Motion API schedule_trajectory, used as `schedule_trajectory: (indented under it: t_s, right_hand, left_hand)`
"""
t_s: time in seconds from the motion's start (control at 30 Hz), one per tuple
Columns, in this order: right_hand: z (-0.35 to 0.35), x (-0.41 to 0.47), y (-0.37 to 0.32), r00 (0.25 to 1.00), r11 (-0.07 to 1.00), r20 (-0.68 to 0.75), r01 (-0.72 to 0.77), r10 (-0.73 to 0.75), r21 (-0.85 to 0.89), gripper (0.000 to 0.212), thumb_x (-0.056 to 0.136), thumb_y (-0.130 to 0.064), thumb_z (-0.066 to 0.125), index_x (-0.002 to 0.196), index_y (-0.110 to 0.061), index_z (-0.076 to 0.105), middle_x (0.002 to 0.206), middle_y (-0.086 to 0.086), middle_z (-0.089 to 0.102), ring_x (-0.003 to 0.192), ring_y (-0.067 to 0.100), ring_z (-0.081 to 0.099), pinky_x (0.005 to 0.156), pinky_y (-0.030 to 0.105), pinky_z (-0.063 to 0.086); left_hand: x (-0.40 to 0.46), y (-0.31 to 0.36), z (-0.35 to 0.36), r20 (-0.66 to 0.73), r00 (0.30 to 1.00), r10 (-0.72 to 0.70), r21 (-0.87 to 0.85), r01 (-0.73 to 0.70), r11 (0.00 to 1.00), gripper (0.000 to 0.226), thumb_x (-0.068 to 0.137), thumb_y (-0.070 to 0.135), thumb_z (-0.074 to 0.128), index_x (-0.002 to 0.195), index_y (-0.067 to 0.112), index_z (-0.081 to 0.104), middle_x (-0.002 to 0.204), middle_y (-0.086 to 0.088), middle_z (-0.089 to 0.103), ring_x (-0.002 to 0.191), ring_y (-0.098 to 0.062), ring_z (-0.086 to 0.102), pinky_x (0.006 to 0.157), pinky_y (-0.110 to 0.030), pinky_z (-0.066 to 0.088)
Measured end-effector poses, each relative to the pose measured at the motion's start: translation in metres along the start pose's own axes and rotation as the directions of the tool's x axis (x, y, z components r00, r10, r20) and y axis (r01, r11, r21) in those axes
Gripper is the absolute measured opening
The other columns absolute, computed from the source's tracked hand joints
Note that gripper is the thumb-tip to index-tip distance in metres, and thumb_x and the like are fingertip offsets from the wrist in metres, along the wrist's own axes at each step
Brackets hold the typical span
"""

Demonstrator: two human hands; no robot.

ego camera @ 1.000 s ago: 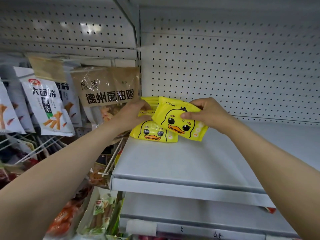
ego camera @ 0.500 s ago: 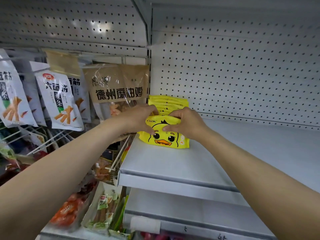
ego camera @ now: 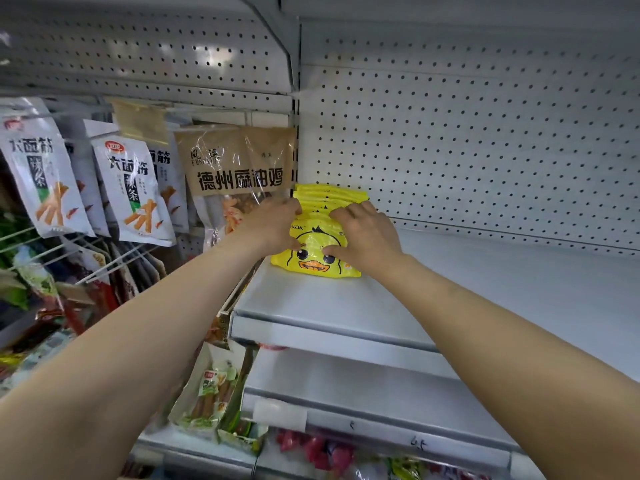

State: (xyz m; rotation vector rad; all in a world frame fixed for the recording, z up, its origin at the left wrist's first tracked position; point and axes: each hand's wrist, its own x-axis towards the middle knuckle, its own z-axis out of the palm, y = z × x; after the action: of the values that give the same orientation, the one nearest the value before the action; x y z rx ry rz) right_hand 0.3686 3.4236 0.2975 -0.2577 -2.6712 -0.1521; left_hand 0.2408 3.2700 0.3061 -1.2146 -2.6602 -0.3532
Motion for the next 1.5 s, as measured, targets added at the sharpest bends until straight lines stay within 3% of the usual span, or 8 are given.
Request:
schedule_trajectory:
  t_s: [0.17,0.47,0.63,0.87,1.2,1.33,1.5]
  right_hand:
    - [-0.029,-0.018,-0.003,0.999,1.0,0.035,0.006,-0.006,0.008,0.065,0.083,-0.05,0.068,0.138,-0.022,0.047,0.136,0.003,0.053,0.129,0.025,0.04,0.097,0.039,0.04]
    - [-0.096,-0.099,-0.027,0.995,0.979,-0.024,0.104,-0.102,0.176,0.056,0.088,-0.052,0.063,0.137,-0.029,0.048,0.141,-0.001,0.05,0.131,0.026,0.041,0.101,0.041,0.042]
    - [-0.105,-0.145,-0.056,0.978,0.951,-0.042,0.21,-0.206,0.226,0.05,0.091,-0.053,0.056,0.132,-0.026,0.053,0.138,-0.001,0.054,0.127,0.028,0.045,0.101,0.043,0.042]
    - [-0.111,-0.189,-0.117,0.946,0.891,-0.064,0.321,-0.318,0.321,0.051,0.092,-0.052,0.054,0.136,-0.026,0.051,0.141,0.0,0.052,0.131,0.027,0.042,0.107,0.041,0.037]
    - [-0.081,-0.187,-0.226,0.896,0.837,0.021,0.406,-0.444,0.368,0.058,0.091,-0.057,0.054,0.139,-0.026,0.045,0.142,-0.003,0.046,0.132,0.022,0.04,0.105,0.038,0.039]
    - [-0.055,-0.168,-0.28,0.867,0.812,0.094,0.415,-0.49,0.41,0.059,0.094,-0.054,0.053,0.144,-0.025,0.04,0.149,-0.002,0.038,0.139,0.021,0.031,0.111,0.034,0.03]
    - [0.002,-0.13,-0.353,0.853,0.816,0.153,0.402,-0.499,0.416,0.058,0.094,-0.052,0.054,0.144,-0.026,0.041,0.147,-0.002,0.042,0.135,0.021,0.036,0.107,0.034,0.036]
  left_hand:
    - [-0.046,0.022,-0.01,-0.115,0.986,-0.117,-0.107,0.105,0.989,0.076,0.071,0.031,0.082,0.136,0.024,0.044,0.136,-0.01,0.045,0.127,-0.032,0.043,0.101,-0.044,0.041]
    - [-0.169,0.065,-0.045,-0.257,0.954,-0.155,-0.059,0.145,0.988,0.062,0.08,0.038,0.073,0.133,0.019,0.048,0.128,-0.013,0.049,0.119,-0.035,0.046,0.096,-0.044,0.043]
    - [-0.248,0.075,-0.061,-0.275,0.937,-0.217,0.019,0.231,0.973,0.057,0.088,0.051,0.057,0.13,0.014,0.048,0.124,-0.012,0.051,0.117,-0.034,0.048,0.092,-0.049,0.047]
    - [-0.338,0.075,-0.074,-0.258,0.911,-0.321,0.08,0.351,0.933,0.055,0.089,0.052,0.055,0.129,0.015,0.05,0.123,-0.01,0.052,0.117,-0.032,0.049,0.093,-0.047,0.048]
    - [-0.411,0.0,-0.076,-0.235,0.876,-0.42,0.126,0.456,0.881,0.054,0.088,0.049,0.059,0.132,0.019,0.049,0.128,-0.006,0.051,0.118,-0.03,0.046,0.094,-0.047,0.046]
    - [-0.424,-0.059,-0.065,-0.184,0.871,-0.456,0.151,0.484,0.862,0.056,0.088,0.049,0.059,0.133,0.018,0.048,0.127,-0.007,0.051,0.119,-0.031,0.047,0.095,-0.047,0.045]
    - [-0.43,-0.151,-0.042,-0.116,0.867,-0.484,0.15,0.498,0.854,0.053,0.089,0.047,0.059,0.131,0.018,0.047,0.129,-0.009,0.05,0.12,-0.032,0.046,0.094,-0.049,0.046]
